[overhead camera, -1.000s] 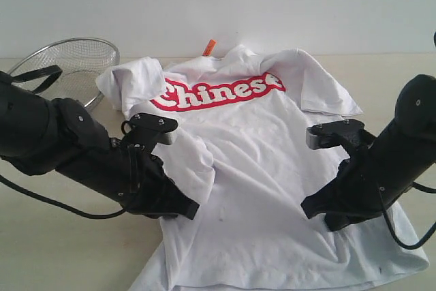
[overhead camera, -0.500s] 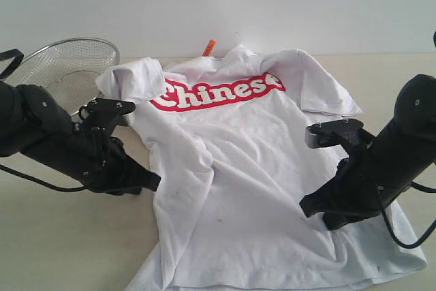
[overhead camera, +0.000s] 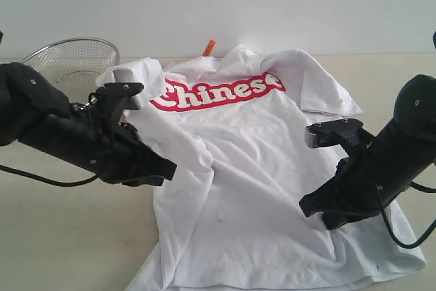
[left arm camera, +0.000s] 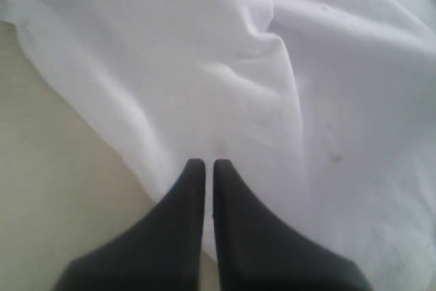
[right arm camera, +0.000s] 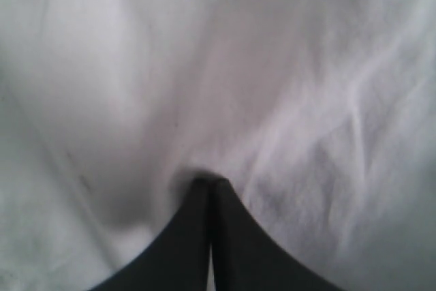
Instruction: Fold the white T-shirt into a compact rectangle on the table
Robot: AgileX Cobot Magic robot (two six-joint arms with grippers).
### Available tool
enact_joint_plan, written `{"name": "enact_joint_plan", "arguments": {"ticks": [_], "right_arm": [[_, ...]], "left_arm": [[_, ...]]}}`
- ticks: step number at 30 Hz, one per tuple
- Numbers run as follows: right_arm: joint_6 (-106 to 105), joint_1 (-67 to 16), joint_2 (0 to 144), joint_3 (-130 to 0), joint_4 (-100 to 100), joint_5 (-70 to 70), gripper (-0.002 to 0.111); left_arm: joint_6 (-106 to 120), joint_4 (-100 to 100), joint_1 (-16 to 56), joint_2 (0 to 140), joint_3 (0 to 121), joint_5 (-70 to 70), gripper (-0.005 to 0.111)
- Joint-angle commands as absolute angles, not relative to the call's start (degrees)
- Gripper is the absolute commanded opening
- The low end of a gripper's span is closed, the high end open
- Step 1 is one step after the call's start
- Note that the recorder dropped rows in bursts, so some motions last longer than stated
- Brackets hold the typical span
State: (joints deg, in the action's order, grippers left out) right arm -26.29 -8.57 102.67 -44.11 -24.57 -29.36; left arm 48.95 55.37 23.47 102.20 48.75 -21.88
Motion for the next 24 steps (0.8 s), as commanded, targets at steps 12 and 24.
{"name": "enact_joint_plan", "arguments": {"ticks": [12, 24], "right_arm": [[-26.4, -8.5, 105.2, -43.5, -23.7, -27.4, 0.000], [-26.4, -8.5, 105.2, -43.5, -23.7, -27.7, 0.000]], "left_arm": [[47.3, 55.4, 24.9, 113.7, 50.7, -22.3, 0.004], [15.0, 19.2, 18.9, 113.7, 50.7, -21.0, 0.004]]}}
